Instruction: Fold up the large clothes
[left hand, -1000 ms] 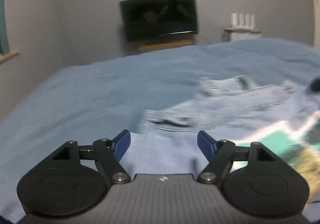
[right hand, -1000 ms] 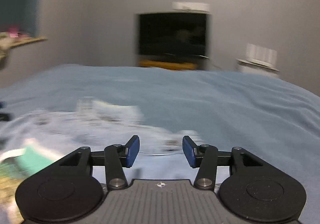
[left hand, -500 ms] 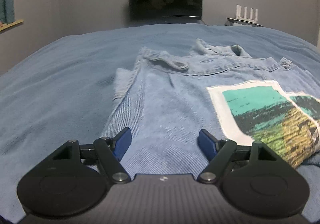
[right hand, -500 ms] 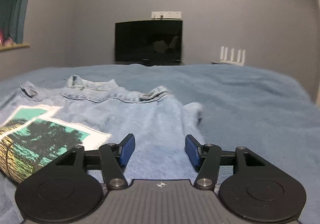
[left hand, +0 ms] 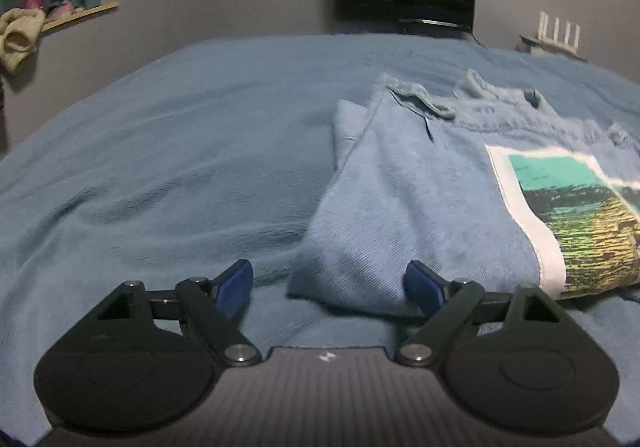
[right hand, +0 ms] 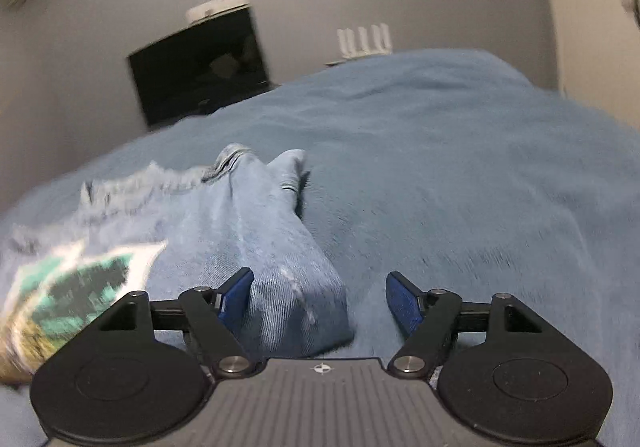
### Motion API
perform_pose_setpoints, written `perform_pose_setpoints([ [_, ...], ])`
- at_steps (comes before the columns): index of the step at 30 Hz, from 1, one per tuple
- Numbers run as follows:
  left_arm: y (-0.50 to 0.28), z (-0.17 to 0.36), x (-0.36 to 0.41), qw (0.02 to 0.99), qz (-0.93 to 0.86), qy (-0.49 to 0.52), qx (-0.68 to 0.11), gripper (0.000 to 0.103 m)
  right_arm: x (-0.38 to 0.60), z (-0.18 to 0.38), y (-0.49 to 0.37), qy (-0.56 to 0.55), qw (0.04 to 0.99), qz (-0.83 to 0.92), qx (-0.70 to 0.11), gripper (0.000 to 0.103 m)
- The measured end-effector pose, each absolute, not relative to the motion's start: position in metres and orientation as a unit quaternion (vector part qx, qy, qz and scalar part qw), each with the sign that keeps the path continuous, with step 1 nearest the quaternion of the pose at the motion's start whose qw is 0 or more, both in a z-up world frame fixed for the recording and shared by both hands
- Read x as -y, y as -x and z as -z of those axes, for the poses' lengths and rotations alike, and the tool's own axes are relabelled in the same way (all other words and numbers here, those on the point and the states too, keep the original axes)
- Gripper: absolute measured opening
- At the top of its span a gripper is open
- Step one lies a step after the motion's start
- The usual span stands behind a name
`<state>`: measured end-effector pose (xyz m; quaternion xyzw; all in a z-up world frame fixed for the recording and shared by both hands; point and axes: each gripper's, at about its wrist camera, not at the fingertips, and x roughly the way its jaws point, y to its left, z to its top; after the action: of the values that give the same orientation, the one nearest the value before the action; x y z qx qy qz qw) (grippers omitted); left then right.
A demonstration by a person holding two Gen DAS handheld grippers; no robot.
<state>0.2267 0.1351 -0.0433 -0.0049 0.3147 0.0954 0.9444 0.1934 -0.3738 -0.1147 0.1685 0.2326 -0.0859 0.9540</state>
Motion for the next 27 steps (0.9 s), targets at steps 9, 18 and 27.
perform_pose_setpoints([
  [9, -0.192, 0.019, -0.120, 0.953, -0.052, 0.017, -0.297, 0.084, 0.369, 0.100, -0.163, -0.272, 0.935, 0.061, -0.221, 0.071],
  [18, -0.207, 0.038, -0.137, 0.917, 0.036, 0.197, -0.344, 0.088, 0.371, 0.118, -0.169, -0.422, 0.873, -0.006, -0.246, 0.082],
  [27, -0.246, 0.072, -0.148, 0.904, 0.046, 0.266, -0.331, 0.088, 0.367, 0.152, -0.206, -0.462, 0.848, -0.018, -0.257, 0.083],
])
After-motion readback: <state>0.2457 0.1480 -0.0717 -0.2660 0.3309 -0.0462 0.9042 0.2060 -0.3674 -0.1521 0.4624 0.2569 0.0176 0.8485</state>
